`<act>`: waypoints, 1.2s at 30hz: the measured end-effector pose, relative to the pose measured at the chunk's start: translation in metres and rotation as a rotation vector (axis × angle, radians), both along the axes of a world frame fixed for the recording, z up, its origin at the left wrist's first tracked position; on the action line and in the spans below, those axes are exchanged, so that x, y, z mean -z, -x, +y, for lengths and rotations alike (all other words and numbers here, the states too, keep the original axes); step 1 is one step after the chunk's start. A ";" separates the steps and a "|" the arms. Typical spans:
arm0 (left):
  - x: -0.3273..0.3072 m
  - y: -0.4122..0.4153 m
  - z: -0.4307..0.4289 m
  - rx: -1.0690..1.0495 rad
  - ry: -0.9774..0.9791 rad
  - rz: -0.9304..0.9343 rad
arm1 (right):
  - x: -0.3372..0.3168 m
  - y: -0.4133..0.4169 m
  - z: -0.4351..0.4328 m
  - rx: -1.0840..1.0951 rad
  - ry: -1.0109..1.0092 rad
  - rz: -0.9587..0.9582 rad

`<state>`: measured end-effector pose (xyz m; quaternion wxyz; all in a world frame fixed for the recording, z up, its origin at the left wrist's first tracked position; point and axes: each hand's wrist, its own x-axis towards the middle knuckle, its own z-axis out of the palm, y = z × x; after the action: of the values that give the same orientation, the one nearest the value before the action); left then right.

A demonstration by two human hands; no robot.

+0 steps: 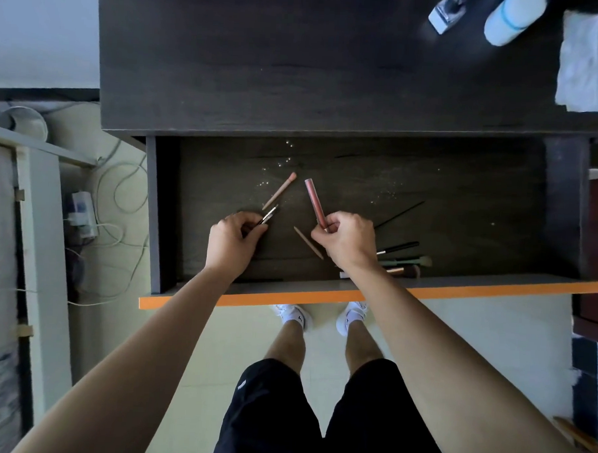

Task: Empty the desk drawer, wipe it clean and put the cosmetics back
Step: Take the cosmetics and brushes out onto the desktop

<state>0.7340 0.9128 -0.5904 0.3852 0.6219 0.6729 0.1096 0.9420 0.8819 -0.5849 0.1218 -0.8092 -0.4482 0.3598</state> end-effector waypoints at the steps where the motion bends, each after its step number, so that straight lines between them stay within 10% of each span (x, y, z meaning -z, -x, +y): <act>1: -0.004 -0.001 0.002 -0.040 0.021 -0.040 | -0.003 -0.002 -0.001 0.013 -0.026 0.022; 15: -0.118 -0.043 0.095 -0.224 -0.076 -0.311 | -0.120 -0.052 0.068 0.135 -0.278 0.120; 36: -0.079 -0.164 0.288 -0.247 -0.212 -0.050 | -0.075 -0.114 0.278 -0.063 -0.357 -0.271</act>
<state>0.8980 1.2011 -0.5118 0.3176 0.5686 0.7192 0.2420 1.0559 1.1601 -0.5095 0.1907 -0.8012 -0.5423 0.1664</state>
